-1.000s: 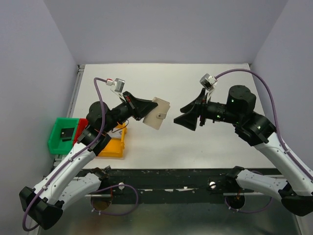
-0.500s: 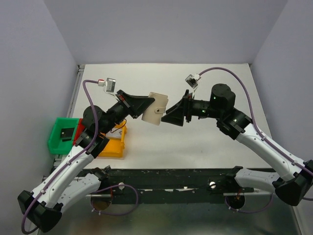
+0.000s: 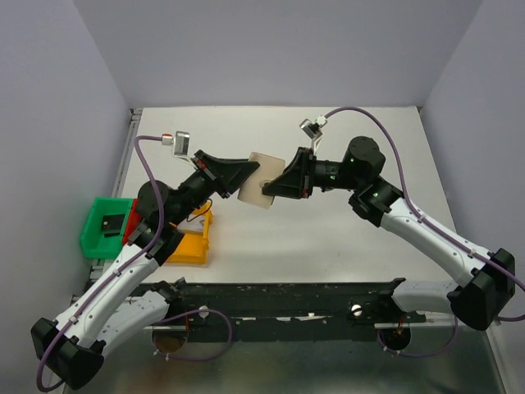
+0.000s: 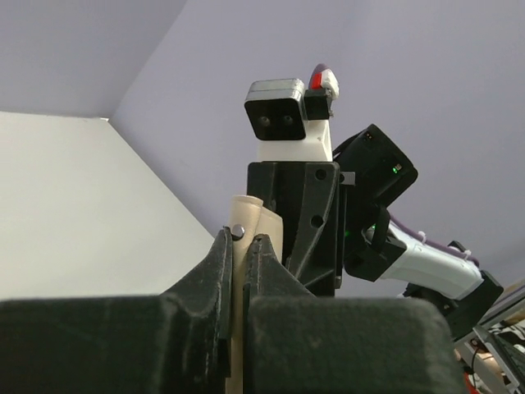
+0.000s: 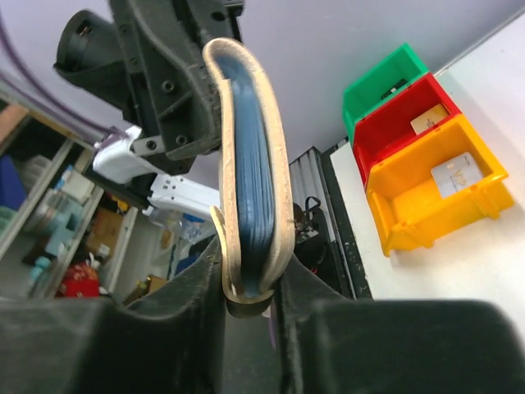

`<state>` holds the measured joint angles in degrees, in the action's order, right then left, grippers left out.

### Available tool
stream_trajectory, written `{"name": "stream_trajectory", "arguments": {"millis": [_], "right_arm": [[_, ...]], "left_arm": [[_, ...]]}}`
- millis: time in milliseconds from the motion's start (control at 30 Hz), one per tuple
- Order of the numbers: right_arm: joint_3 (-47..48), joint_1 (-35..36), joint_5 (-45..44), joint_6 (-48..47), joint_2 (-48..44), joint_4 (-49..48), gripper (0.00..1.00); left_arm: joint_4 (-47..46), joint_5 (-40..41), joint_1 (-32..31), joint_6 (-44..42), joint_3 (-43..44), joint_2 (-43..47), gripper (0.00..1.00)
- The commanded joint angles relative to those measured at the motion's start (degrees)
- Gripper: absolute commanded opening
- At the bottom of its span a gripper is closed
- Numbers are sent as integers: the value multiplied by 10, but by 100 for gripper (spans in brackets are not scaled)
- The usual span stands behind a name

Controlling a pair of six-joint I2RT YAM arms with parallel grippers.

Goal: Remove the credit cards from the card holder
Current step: Open the card holder.

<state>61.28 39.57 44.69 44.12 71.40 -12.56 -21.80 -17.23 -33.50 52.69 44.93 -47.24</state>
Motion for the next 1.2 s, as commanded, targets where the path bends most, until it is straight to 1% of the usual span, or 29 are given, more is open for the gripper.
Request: {"name": "stream_trajectory", "arguments": {"millis": [0, 33, 100, 133, 167, 200, 333, 400, 567, 633, 733, 767, 800, 833, 867, 933, 967, 1067, 1100, 1167], "right_arm": [[-5, 2, 45, 15, -5, -65, 23], [-5, 2, 51, 13, -6, -65, 20], [-2, -1, 75, 14, -6, -70, 16], [-1, -1, 90, 17, -6, -75, 14], [-1, -5, 101, 18, -6, -81, 13], [-2, -5, 113, 19, -6, -86, 11], [-4, -15, 150, 25, -9, -103, 8], [-5, -19, 174, 33, -8, -121, 8], [-4, -23, 196, 38, -8, -131, 8], [-3, -24, 200, 38, -7, -131, 8], [-1, -24, 205, 40, -6, -134, 9], [-2, -25, 204, 39, -8, -131, 13], [-1, -26, 202, 37, -9, -124, 23], [0, -28, 194, 29, -13, -110, 36], [2, -31, 186, 19, -19, -93, 46], [14, -35, 162, -24, -34, -25, 60], [25, -35, 145, -64, -46, 35, 63], [71, -35, 69, -164, -68, 213, 68], [89, -34, 41, -201, -73, 259, 68], [121, -31, -41, -243, -86, 340, 68]], "left_arm": [[-18, -5, -3, -6, -12, 10, 29], [-17, -7, -3, -10, -14, 14, 45], [-15, -10, -3, -20, -18, 22, 60], [-17, -17, -3, -27, -19, 26, 65], [-21, -30, -3, -34, -20, 28, 68], [-26, -42, -2, -40, -20, 29, 70], [-58, -89, 0, -40, -36, 35, 70], [-93, -111, 4, -31, -49, 36, 68], [-154, -159, 12, -7, -61, 29, 52], [-161, -169, 14, 0, -61, 26, 44], [-170, -177, 16, 6, -62, 22, 26], [-170, -177, 15, 7, -63, 21, 16], [-170, -177, 16, 6, -62, 21, 7], [-163, -173, 16, 4, -63, 24, 0], [-143, -161, 17, 1, -60, 27, 0], [-93, -124, 18, -16, -55, 36, 0], [-72, -108, 19, -24, -52, 42, 0], [-3, -71, 19, -46, -32, 48, 0], [24, -60, 19, -52, -24, 45, 0], [79, -36, 18, -64, 1, 34, 0]]}}
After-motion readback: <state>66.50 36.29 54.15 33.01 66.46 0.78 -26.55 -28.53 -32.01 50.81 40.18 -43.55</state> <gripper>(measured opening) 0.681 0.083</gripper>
